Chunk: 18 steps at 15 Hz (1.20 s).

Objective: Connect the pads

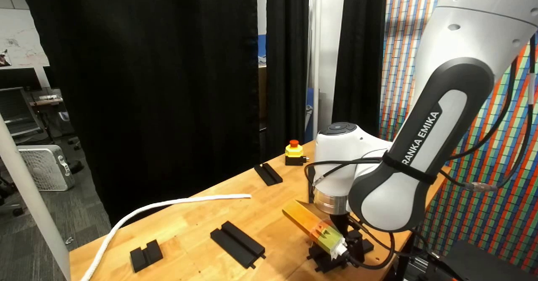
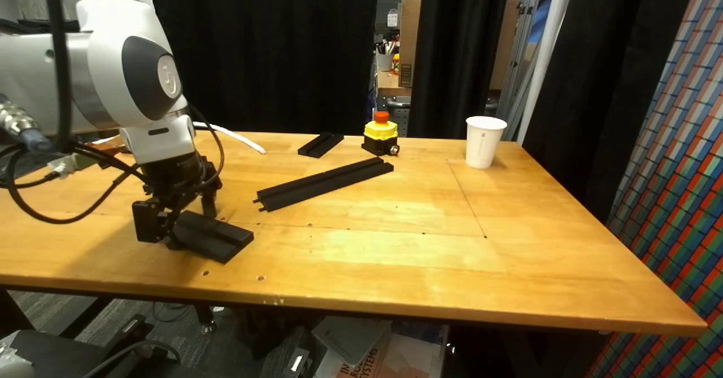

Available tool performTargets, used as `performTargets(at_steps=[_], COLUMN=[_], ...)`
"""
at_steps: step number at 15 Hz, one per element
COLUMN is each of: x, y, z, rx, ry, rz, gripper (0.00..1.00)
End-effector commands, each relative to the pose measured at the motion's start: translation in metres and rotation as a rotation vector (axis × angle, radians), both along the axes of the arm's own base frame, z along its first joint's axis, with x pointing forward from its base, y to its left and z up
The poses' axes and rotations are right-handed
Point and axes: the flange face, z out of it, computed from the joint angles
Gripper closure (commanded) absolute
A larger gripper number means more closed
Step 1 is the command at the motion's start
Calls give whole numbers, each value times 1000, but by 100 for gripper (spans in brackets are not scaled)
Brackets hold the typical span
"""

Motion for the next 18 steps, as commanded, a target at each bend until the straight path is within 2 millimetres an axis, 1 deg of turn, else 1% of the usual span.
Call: performTargets(at_steps=[1,7,12,18], x=[7,17,23,24], y=[-4,-20,-34,-42], z=[9,22,24,24], rx=[26,55,80,128], ry=[-29,-29,-28,-11], rz=[-22,-61,-74,-65], gripper=[0,0,0,0])
